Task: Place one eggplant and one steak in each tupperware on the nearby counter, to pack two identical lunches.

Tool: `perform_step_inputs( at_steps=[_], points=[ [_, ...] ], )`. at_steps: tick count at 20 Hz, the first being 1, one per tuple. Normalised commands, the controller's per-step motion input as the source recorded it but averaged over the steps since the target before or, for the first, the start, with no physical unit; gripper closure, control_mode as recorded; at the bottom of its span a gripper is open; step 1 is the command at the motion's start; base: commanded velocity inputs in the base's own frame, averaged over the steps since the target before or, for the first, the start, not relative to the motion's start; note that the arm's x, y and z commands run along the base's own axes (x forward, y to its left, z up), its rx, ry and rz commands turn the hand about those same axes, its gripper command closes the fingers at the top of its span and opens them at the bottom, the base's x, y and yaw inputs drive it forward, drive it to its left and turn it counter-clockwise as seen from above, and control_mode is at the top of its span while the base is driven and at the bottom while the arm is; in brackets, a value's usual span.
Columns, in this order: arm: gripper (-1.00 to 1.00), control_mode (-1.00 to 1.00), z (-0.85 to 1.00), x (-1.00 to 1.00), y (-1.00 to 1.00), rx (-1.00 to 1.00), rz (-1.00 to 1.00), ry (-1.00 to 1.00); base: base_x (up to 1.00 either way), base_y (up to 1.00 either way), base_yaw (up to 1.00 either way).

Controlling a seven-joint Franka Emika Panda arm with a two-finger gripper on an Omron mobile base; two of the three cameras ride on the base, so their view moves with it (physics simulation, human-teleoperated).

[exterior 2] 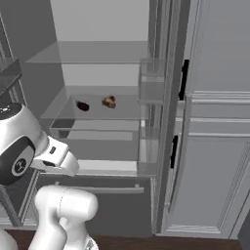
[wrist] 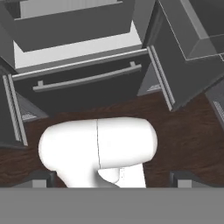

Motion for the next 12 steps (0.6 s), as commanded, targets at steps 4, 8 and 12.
perform_step_inputs(
  at_steps=[4,8,12],
  points=[
    [-1.00,1.00,0.00,0.00,0.00,0.00,0.00,0.00,0.74,0.00,0.01],
    [-1.00,1.00,0.00,0.00,0.00,0.00,0.00,0.00,0.28,0.00,0.05],
    [-1.00,-1.00,-0.04,0.28,0.00,0.00,0.02,0.00,0.02,0.00,0.04]
  ],
)
